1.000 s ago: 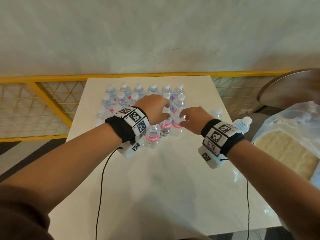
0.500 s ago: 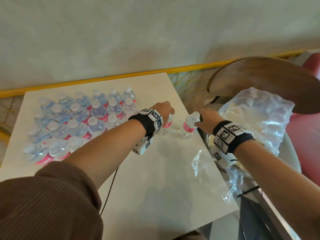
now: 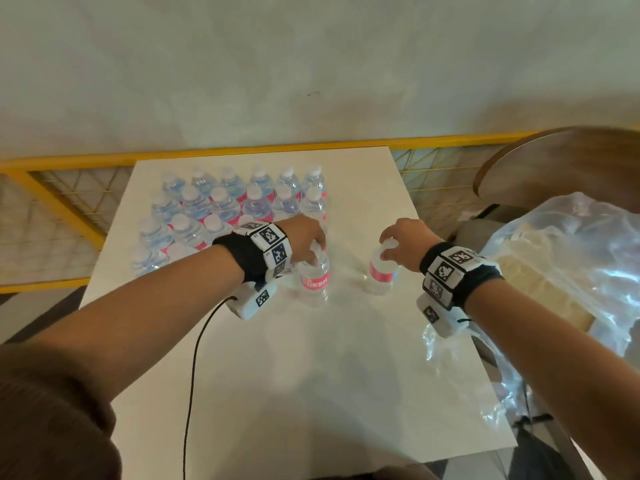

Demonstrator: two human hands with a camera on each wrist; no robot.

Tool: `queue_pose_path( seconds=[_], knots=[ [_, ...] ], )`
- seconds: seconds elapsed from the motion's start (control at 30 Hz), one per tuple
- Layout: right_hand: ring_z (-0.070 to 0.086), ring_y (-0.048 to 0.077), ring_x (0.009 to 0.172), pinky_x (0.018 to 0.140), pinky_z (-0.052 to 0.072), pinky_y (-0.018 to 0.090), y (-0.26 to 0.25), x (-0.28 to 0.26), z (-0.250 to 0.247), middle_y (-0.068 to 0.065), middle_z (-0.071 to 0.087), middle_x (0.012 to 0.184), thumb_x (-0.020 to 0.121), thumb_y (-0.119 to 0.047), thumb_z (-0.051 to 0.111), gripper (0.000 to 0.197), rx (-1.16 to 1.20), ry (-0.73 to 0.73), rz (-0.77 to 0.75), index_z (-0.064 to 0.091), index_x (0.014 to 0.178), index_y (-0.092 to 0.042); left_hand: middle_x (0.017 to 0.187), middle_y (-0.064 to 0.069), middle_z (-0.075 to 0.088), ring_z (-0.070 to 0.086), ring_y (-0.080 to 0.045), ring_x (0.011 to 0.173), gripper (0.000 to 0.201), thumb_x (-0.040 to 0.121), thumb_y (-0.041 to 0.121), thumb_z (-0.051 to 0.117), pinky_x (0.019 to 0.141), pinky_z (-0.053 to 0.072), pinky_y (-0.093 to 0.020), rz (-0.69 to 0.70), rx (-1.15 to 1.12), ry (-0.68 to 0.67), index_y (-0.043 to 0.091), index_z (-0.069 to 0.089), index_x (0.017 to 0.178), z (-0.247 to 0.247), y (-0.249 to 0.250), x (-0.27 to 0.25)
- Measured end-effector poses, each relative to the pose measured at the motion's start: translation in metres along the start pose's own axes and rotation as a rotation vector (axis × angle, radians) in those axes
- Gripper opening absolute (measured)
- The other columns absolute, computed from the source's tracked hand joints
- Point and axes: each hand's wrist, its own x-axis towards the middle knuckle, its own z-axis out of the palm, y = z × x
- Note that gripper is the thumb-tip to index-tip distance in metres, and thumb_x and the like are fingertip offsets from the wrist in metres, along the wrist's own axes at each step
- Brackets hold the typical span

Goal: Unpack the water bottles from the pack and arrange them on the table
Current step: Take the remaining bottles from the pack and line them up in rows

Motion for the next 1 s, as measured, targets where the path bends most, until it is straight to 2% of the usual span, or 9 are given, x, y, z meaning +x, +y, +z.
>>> queue_pose_path(
  seconds=[0.07,0.17,0.3,0.4,0.53,0.63,0.7,0.87,1.0],
  knots=[
    [0.046,0.025,0.121,0.097,0.037,0.028,-0.023,0.001,0.005,0.008,0.052,0.126,0.085,-0.027,0.066,0.038,0.022,-0.016,-0.058,0.062,0.121,-0.015,0.127,-0.007,0.06,0.056,-0.024,0.116,0.041,0.086,0.021,0.067,0.089,0.04,-0.025,-0.02,-0.002,-0.006,0.014,0.061,0.126,-0.001,-0.011,-0.013],
    [0.049,0.025,0.118,0.09,0.037,0.025,-0.053,0.003,0.013,0.008,0.053,0.125,0.085,-0.024,0.067,0.036,0.041,-0.04,-0.134,0.062,0.12,-0.015,0.131,-0.006,0.058,0.055,-0.024,0.119,0.042,0.085,0.019,0.069,0.097,0.042,-0.029,-0.053,-0.02,-0.017,0.014,0.061,0.126,0.0,-0.027,-0.026],
    [0.046,0.024,0.121,0.098,0.036,0.028,-0.079,0.005,0.019,0.008,0.051,0.126,0.087,-0.02,0.065,0.036,0.012,-0.056,-0.204,0.06,0.122,-0.018,0.133,-0.006,0.054,0.05,-0.025,0.123,0.044,0.086,0.016,0.067,0.1,0.039,-0.03,-0.061,-0.021,-0.007,0.014,0.058,0.129,0.003,-0.038,-0.037],
    [0.046,0.025,0.119,0.097,0.035,0.027,-0.085,0.005,0.02,0.008,0.051,0.124,0.088,-0.016,0.062,0.035,-0.015,-0.062,-0.241,0.06,0.123,-0.021,0.132,-0.006,0.056,0.05,-0.025,0.124,0.042,0.086,0.017,0.067,0.101,0.038,-0.03,-0.021,-0.024,0.009,0.015,0.059,0.127,0.007,-0.038,-0.039],
    [0.049,0.025,0.117,0.098,0.037,0.03,-0.088,0.004,0.018,0.008,0.052,0.125,0.089,-0.015,0.059,0.037,-0.056,-0.064,-0.245,0.057,0.126,-0.023,0.127,-0.006,0.059,0.053,-0.025,0.119,0.041,0.085,0.023,0.067,0.097,0.041,-0.03,0.004,-0.006,0.03,0.016,0.06,0.124,0.01,-0.035,-0.038],
    [0.049,0.024,0.118,0.099,0.038,0.031,-0.089,0.003,0.018,0.007,0.051,0.128,0.085,-0.031,0.065,0.05,0.015,-0.055,-0.164,0.05,0.132,-0.021,0.127,-0.004,0.058,0.054,-0.025,0.118,0.049,0.082,0.031,0.069,0.096,0.042,-0.032,-0.008,0.003,0.016,0.017,0.058,0.127,0.01,-0.037,-0.036],
    [0.05,0.023,0.118,0.096,0.04,0.029,-0.092,0.005,0.019,0.007,0.053,0.128,0.086,-0.038,0.064,0.052,0.009,-0.047,-0.136,0.051,0.132,-0.016,0.127,-0.006,0.059,0.055,-0.026,0.117,0.048,0.083,0.029,0.07,0.097,0.042,-0.032,-0.004,0.003,0.009,0.015,0.058,0.127,0.009,-0.038,-0.034],
    [0.051,0.023,0.118,0.096,0.039,0.027,-0.098,0.006,0.02,0.007,0.056,0.127,0.088,-0.026,0.062,0.039,-0.058,-0.052,-0.199,0.059,0.125,-0.014,0.125,-0.008,0.061,0.057,-0.027,0.115,0.04,0.085,0.016,0.066,0.096,0.044,-0.032,0.006,0.014,0.052,0.013,0.061,0.125,0.009,-0.038,-0.03],
    [0.049,0.024,0.119,0.097,0.038,0.027,-0.1,0.008,0.021,0.007,0.055,0.128,0.089,-0.018,0.06,0.038,-0.088,-0.063,-0.256,0.059,0.126,-0.018,0.113,-0.012,0.067,0.062,-0.028,0.105,0.03,0.085,0.013,0.061,0.087,0.046,-0.029,0.013,0.027,0.08,0.006,0.066,0.114,0.008,-0.037,-0.028]
  ],
)
